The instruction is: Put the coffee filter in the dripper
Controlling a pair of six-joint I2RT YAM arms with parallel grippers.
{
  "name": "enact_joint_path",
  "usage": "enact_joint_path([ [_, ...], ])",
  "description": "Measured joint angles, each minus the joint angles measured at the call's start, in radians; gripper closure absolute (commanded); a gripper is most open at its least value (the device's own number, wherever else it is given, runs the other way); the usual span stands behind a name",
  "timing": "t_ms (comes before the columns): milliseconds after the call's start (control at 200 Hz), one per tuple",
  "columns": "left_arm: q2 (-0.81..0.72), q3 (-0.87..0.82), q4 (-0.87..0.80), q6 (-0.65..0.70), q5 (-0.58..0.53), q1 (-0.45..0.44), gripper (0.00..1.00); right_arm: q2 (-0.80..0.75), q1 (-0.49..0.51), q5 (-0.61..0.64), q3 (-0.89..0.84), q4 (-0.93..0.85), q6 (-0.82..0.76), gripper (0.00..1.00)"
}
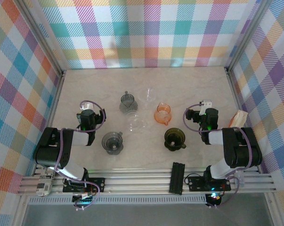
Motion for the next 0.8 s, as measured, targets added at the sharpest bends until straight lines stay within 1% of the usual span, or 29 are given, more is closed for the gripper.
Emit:
enact_joint_path([
  [200,0.0,0.0,0.0,0.0,0.0,0.0,0.0,0.0,-0.001,-0.008,0.001,-0.003,0.0,0.01],
  [285,-0.005,0.002,-0.017,0.0,0.0,0.0,0.0,-0.01,-0.001,-0.014,0.022,-0.061,0.0,0.01],
  [360,-0.023,0.038,-0.112,0.0,0.0,0.0,0.0,-0.043,-0.001,-0.015,0.056,-0.142,0.001,0.01],
  [475,-0.06,0.151,-0.266,0.004,0.004,0.0,0.0,-0.096,-0.001,-0.014,0.127,-0.257,0.005,0.01],
  [550,-0.107,0.191,-0.308,0.007,0.006,0.0,0.0,-0.123,-0.001,-0.003,0.163,-0.329,0.014,0.01],
  [680,-0.218,0.195,-0.363,-0.004,0.001,0.0,0.0,-0.164,0.002,0.023,0.198,-0.439,0.06,0.01],
  [750,-0.267,0.203,-0.397,-0.033,-0.026,0.0,0.0,-0.203,0.014,0.05,0.198,-0.481,0.085,0.01],
  [800,-0.287,0.227,-0.438,-0.082,-0.073,0.0,0.0,-0.231,0.027,0.079,0.198,-0.5,0.101,0.01],
])
